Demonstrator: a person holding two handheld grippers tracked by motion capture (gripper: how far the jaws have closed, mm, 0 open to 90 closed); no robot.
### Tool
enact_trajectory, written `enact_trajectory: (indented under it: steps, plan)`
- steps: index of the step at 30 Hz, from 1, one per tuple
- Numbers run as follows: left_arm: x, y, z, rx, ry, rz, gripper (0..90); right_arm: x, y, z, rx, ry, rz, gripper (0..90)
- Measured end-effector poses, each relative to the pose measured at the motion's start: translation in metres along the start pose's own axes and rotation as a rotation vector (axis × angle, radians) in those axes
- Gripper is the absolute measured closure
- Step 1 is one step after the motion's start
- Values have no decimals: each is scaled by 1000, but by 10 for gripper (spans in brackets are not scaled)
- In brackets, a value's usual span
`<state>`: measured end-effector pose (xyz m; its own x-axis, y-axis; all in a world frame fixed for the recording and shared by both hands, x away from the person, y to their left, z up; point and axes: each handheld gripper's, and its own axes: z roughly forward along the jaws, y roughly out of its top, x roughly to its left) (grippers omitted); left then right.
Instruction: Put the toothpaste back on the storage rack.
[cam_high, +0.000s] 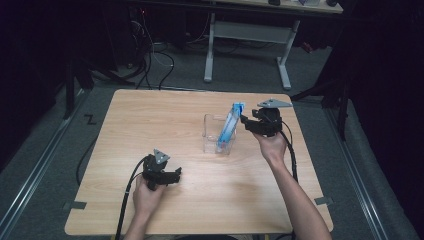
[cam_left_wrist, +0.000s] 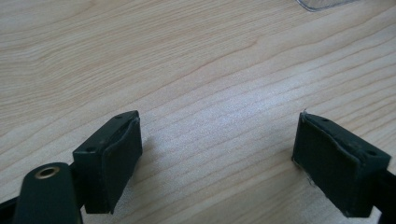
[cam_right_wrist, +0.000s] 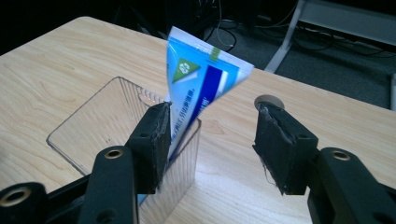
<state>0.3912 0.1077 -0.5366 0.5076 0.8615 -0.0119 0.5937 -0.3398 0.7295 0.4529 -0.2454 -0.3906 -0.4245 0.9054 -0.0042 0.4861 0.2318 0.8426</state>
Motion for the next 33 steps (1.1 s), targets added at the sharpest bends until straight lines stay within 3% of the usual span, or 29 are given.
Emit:
enact_trajectory:
  steps: [17, 27, 33]
  plan:
    - [0, 0, 0, 0, 0, 0, 160, -9, -1, -24, -35, 6, 23, 461]
    - [0, 0, 0, 0, 0, 0, 160, -14, -3, -31, -41, 63, 54, 488]
    - [0, 0, 0, 0, 0, 0, 159, -13, -3, -36, -45, 62, 49, 489]
